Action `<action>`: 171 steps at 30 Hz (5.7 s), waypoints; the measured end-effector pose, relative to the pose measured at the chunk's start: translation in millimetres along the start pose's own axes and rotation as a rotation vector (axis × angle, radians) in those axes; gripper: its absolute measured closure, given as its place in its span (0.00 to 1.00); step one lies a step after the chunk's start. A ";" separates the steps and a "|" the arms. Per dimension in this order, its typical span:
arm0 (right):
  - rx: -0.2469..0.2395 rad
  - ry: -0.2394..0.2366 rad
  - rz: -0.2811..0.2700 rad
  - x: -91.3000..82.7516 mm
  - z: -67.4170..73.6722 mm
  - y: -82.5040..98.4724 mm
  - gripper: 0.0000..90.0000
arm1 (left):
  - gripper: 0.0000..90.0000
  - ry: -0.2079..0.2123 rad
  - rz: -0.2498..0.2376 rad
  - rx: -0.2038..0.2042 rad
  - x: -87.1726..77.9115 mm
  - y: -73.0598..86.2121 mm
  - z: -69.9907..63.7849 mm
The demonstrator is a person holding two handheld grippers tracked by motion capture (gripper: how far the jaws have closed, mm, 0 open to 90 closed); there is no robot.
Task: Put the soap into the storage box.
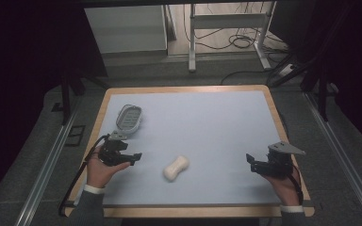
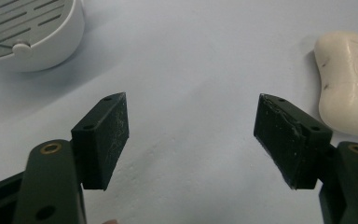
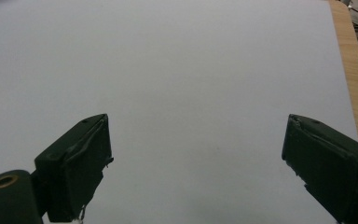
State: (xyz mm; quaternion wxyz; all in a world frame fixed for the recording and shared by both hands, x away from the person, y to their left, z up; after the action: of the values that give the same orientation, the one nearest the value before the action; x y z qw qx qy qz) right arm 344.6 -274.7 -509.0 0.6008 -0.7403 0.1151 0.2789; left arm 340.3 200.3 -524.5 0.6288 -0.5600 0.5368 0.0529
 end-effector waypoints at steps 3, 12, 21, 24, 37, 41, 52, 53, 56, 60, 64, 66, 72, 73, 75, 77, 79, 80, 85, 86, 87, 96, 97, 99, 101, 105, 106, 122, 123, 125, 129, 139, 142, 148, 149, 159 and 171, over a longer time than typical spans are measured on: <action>0.000 0.001 0.001 0.3 0.5 0.3 0.09 | 0.30 0.005 0.000 0.010 -0.4 -2.5 -2.5; -0.008 0.002 0.001 -1.0 -0.8 0.8 0.09 | 0.28 0.025 0.031 0.026 -2.6 -15.4 -14.2; -0.002 0.002 -0.011 -1.7 -2.9 0.9 0.09 | 0.27 0.031 0.030 0.061 -5.9 -30.7 -25.8; -0.001 0.006 -0.006 -1.0 -3.7 1.6 0.09 | 0.26 0.035 0.045 0.076 -3.8 -37.1 -30.9; -0.010 0.004 0.000 -1.1 -4.1 3.0 0.09 | 0.25 0.048 0.074 0.111 2.2 -49.8 -43.0; -0.012 0.009 0.004 -0.5 -4.7 3.6 0.09 | 0.24 0.052 0.093 0.121 6.7 -51.3 -48.6; -0.004 0.023 0.016 0.8 -9.7 5.9 0.09 | 0.24 0.080 0.142 0.157 26.1 -56.6 -68.8; -0.005 0.024 0.017 0.9 -9.7 6.1 0.09 | 0.24 0.086 0.152 0.166 30.3 -57.1 -72.9; -0.005 0.026 0.021 0.9 -10.0 6.8 0.09 | 0.25 0.097 0.152 0.163 34.7 -56.9 -76.1; -0.002 0.027 0.022 0.7 -10.3 7.4 0.09 | 0.24 0.104 0.173 0.159 43.1 -53.5 -81.0; -0.002 0.028 0.028 1.8 -10.5 8.7 0.09 | 0.24 0.123 0.183 0.155 51.3 -50.8 -87.4; -0.003 0.028 0.030 2.3 -10.3 9.1 0.09 | 0.24 0.123 0.187 0.154 53.5 -49.9 -88.6; -0.006 0.034 0.035 3.1 -10.2 10.3 0.09 | 0.24 0.137 0.205 0.162 66.6 -43.2 -98.1; -0.004 0.035 0.036 3.3 -10.0 10.6 0.09 | 0.24 0.137 0.212 0.164 68.9 -42.0 -99.4; -0.005 0.035 0.039 3.7 -9.5 11.0 0.09 | 0.24 0.141 0.229 0.168 74.5 -39.0 -102.0; -0.006 0.034 0.039 3.9 -9.5 11.1 0.09 | 0.24 0.144 0.231 0.167 75.9 -38.5 -102.7; -0.007 0.036 0.042 4.2 -9.6 11.4 0.09 | 0.24 0.144 0.234 0.167 78.2 -37.8 -103.6; -0.007 0.037 0.043 4.5 -9.7 11.7 0.09 | 0.24 0.144 0.233 0.166 79.7 -37.3 -104.3; -0.006 0.038 0.047 5.5 -10.0 12.6 0.09 | 0.24 0.138 0.249 0.171 84.7 -34.4 -106.3; -0.006 0.038 0.047 5.5 -10.0 12.5 0.09 | 0.24 0.137 0.250 0.171 85.6 -34.0 -106.5; -0.007 0.039 0.047 5.5 -9.8 12.5 0.09 | 0.24 0.132 0.251 0.171 86.4 -33.7 -106.5; -0.005 0.048 0.057 7.0 -10.5 14.2 0.09 | 0.26 0.105 0.263 0.167 98.0 -29.1 -107.9; -0.005 0.048 0.057 7.0 -10.5 14.2 0.09 | 0.27 0.105 0.263 0.167 98.0 -29.1 -107.9; -0.004 0.049 0.058 7.0 -10.9 14.3 0.09 | 0.28 0.101 0.264 0.166 99.3 -28.7 -108.3; 0.002 0.052 0.060 7.3 -11.5 14.7 0.09 | 0.30 0.096 0.267 0.168 101.0 -27.6 -108.8; 0.010 0.057 0.061 7.2 -12.9 14.8 0.09 | 0.37 0.094 0.264 0.176 101.9 -26.2 -110.3; 0.012 0.056 0.061 7.0 -13.0 14.7 0.09 | 0.39 0.093 0.261 0.178 101.6 -26.2 -110.5; 0.015 0.062 0.063 7.5 -14.0 15.5 0.09 | 0.55 0.118 0.262 0.188 98.2 -27.2 -110.1; 0.016 0.062 0.063 7.5 -14.1 15.4 0.09 | 0.55 0.119 0.259 0.192 97.0 -27.6 -109.5; 0.015 0.066 0.065 7.4 -14.6 15.5 0.09 | 0.55 0.121 0.253 0.194 95.0 -28.6 -109.3; 0.018 0.065 0.064 7.3 -14.9 15.6 0.09 | 0.55 0.123 0.239 0.193 91.2 -31.0 -108.4; 0.026 0.069 0.067 7.4 -16.7 16.0 0.09 | 0.55 0.114 0.194 0.180 76.8 -40.2 -101.8; 0.026 0.073 0.065 6.6 -17.0 15.8 0.09 | 0.55 0.109 0.187 0.181 73.6 -41.7 -100.2; 0.026 0.073 0.062 6.1 -17.3 15.3 0.09 | 0.55 0.109 0.163 0.176 64.4 -46.6 -95.6; 0.028 0.073 0.065 6.9 -17.8 16.0 0.09 | 0.55 0.107 0.159 0.175 63.4 -47.3 -94.7; 0.030 0.074 0.067 6.8 -18.4 16.5 0.09 | 0.55 0.090 0.144 0.160 54.2 -54.9 -81.4; 0.035 0.081 0.076 8.2 -20.4 18.1 0.09 | 0.55 0.080 0.130 0.141 44.5 -62.8 -66.5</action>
State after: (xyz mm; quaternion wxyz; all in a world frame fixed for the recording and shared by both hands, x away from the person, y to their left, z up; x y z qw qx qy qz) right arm 347.8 -297.3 -525.9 0.5973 -0.7356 0.1721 0.2691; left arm 359.9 102.8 -503.0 0.6399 -0.4802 0.5990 0.0333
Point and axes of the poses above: each handheld gripper's, and its own axes: x roughly forward along the jaws, y roughly out of its underside, z roughly to its left, the point moved 5 cm from there along x, roughly forward along the jaws, and after that the axes turned 9 degrees about y, right-handed, at the moved point
